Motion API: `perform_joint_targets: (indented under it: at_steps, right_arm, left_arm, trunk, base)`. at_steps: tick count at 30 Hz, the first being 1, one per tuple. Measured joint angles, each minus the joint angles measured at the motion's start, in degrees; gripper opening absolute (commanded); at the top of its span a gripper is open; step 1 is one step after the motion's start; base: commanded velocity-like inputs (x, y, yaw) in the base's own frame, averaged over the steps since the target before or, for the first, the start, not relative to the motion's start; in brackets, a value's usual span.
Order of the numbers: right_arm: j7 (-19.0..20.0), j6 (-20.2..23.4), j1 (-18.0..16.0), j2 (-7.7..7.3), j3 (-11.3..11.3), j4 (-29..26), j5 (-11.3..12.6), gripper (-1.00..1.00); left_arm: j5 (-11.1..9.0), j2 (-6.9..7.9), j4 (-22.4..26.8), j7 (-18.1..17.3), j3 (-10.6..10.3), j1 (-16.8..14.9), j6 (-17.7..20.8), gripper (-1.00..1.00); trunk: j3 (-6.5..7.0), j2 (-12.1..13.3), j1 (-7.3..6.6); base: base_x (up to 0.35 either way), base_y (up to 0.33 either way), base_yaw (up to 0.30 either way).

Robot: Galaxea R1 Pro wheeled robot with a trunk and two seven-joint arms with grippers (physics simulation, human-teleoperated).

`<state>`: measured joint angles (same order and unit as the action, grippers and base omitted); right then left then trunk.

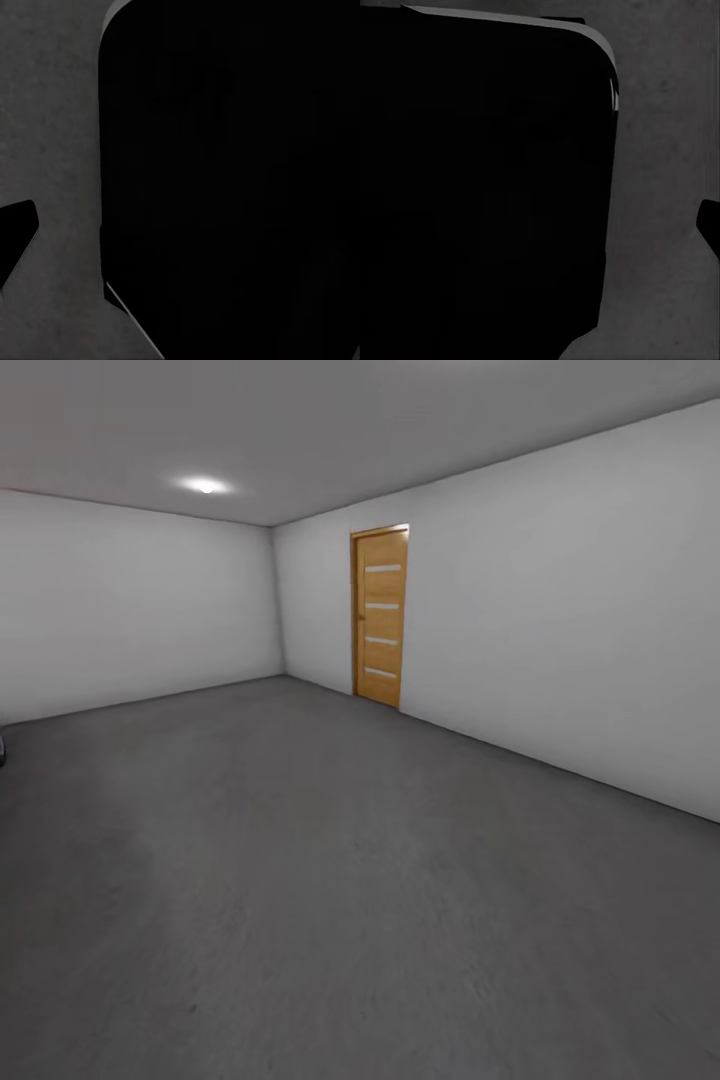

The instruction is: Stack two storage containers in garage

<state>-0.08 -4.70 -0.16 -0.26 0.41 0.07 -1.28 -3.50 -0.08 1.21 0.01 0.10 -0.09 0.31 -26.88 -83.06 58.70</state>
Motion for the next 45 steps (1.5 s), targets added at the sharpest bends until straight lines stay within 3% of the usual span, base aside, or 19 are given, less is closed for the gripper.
perform_joint_targets:
  at_steps: [16, 45]
  right_arm:
    - [0.0, -0.1, 0.0, -0.07, 0.0, 0.0, 0.0, 1.00]
    - [0.0, -0.1, 0.0, 0.14, -0.2, 0.0, 0.0, 1.00]
  left_arm:
    - [0.0, 0.00, 0.0, 0.1, 0.0, 0.0, 0.0, 1.00]
    - [0.0, 0.00, 0.0, 0.1, 0.1, 0.0, -0.1, 1.00]
  trunk:
    - [0.00, 0.0, 0.00]
    - [0.00, 0.0, 0.00]
  base:
    - [0.325, 0.000, 0.218]
    - [0.325, 0.000, 0.006]
